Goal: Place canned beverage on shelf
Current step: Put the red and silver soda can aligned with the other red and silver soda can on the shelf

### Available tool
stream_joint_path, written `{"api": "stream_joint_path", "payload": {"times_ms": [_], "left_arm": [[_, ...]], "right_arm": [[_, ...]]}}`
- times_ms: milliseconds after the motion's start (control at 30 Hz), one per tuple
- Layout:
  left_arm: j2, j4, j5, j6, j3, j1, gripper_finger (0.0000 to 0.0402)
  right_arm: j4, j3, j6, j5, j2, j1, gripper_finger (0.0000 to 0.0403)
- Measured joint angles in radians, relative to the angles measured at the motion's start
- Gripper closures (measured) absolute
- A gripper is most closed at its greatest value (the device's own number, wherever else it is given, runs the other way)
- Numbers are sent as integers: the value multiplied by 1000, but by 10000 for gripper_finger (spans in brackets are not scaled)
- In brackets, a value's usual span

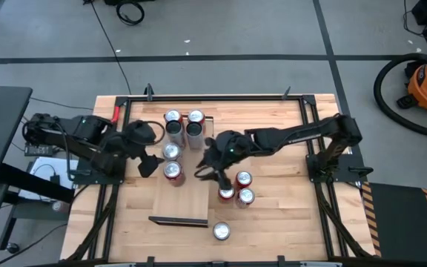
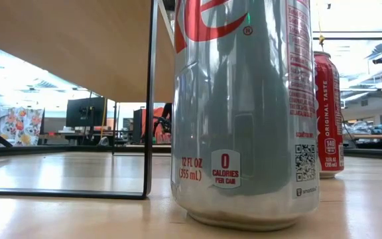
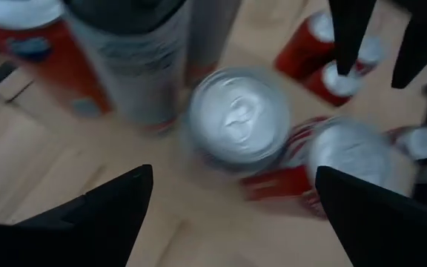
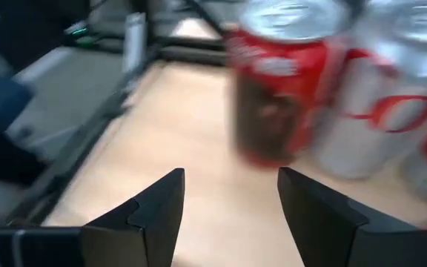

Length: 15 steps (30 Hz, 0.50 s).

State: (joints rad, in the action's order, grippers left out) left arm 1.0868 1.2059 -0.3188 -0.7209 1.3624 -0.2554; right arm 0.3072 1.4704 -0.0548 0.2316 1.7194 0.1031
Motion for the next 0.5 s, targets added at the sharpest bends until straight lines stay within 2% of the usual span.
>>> {"api": "stream_joint_path", "payload": {"times_ms": [100,167,333,500], "left_arm": [[-4,-74,18,-2,0,0,13],[-4,-112,18,-5,0,4,13],[-4,-208,16,-54,0,20,13],[-4,-336,-3,-64,0,26,13]], "right_arm": [[87,0,-45,88,-24,20,176],[128,0,-55,110,-30,42,176],[208,0,-70,111,-32,102,157],[212,0,-27,103,-32,163,111]]}}
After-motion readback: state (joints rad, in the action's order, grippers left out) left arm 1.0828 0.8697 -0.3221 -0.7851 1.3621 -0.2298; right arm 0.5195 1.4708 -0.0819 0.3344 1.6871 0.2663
